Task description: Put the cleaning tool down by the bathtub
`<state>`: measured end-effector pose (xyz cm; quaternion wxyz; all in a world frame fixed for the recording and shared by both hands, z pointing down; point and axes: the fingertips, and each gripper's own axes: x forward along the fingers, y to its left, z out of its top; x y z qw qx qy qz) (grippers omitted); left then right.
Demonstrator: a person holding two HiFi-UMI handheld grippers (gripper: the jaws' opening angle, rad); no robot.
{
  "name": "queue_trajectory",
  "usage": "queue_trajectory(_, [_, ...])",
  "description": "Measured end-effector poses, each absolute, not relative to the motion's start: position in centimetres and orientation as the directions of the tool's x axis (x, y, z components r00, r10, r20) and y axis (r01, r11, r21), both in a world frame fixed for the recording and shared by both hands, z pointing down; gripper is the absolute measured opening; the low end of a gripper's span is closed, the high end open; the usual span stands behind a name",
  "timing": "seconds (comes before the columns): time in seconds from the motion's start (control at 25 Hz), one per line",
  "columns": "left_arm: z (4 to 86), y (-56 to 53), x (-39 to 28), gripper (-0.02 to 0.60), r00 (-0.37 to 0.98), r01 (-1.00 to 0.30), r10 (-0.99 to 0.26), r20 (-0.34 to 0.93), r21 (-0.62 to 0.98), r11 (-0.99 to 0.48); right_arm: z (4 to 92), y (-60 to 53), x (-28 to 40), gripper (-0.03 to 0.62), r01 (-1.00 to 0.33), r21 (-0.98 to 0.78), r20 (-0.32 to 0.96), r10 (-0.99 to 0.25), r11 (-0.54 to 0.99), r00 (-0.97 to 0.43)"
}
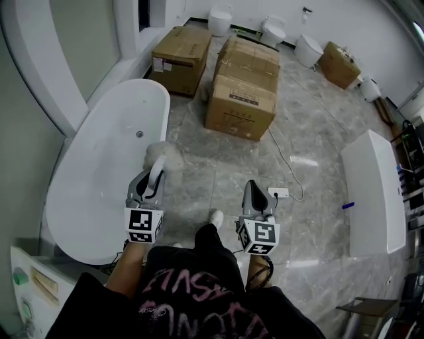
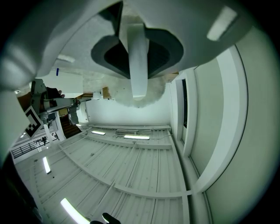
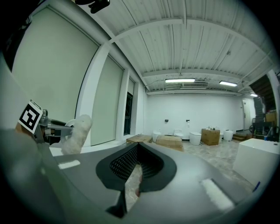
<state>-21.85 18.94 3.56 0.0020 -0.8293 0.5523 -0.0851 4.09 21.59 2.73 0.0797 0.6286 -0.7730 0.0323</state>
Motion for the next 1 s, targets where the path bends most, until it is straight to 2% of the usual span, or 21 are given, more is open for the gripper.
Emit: queue_trajectory(1.0, [8.3, 4.1, -13.5, 0.080, 0.337, -0.903, -0.893, 0.298, -0.167, -0.396, 9.3, 3.9, 10.7, 0.014, -0.955, -0.078, 0.285, -0.912, 0.286, -0.296])
